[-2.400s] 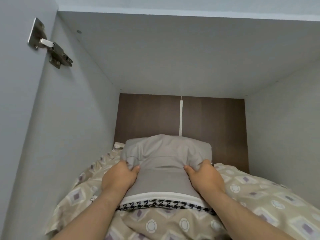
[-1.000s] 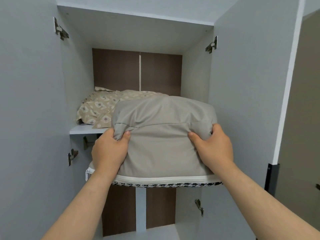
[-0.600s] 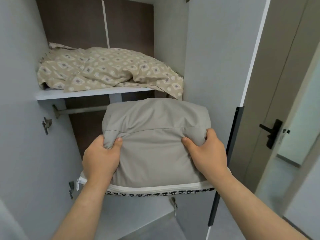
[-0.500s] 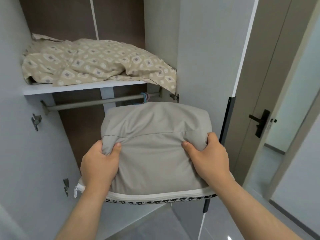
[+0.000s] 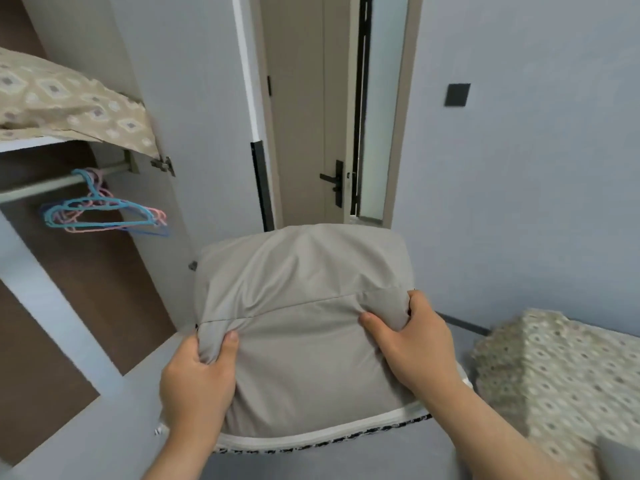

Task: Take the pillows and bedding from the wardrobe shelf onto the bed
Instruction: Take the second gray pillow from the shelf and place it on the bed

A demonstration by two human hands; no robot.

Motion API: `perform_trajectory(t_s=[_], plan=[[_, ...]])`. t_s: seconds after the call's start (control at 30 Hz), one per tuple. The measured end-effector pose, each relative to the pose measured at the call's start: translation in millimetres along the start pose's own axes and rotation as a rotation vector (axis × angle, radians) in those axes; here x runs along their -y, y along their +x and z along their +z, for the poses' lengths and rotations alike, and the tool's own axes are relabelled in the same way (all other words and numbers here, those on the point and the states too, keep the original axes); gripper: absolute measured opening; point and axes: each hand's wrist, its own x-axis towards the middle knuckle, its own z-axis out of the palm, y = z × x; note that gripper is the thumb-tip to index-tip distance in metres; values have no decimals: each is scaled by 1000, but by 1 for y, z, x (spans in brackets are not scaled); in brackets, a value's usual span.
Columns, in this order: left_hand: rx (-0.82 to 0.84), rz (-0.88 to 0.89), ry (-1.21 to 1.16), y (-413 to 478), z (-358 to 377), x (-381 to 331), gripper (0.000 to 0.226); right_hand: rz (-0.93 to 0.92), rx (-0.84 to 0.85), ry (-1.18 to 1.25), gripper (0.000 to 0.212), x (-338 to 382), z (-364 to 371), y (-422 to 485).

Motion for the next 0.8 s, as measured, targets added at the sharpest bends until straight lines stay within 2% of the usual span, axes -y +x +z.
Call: perform_trajectory(t_s=[0.4, 0.8], plan=[[383, 242, -37, -88, 174, -106, 31, 314, -331, -100, 44, -145, -163, -20], [747, 386, -202, -163, 335, -196, 36, 570, -610, -218, 47, -226, -274, -30]])
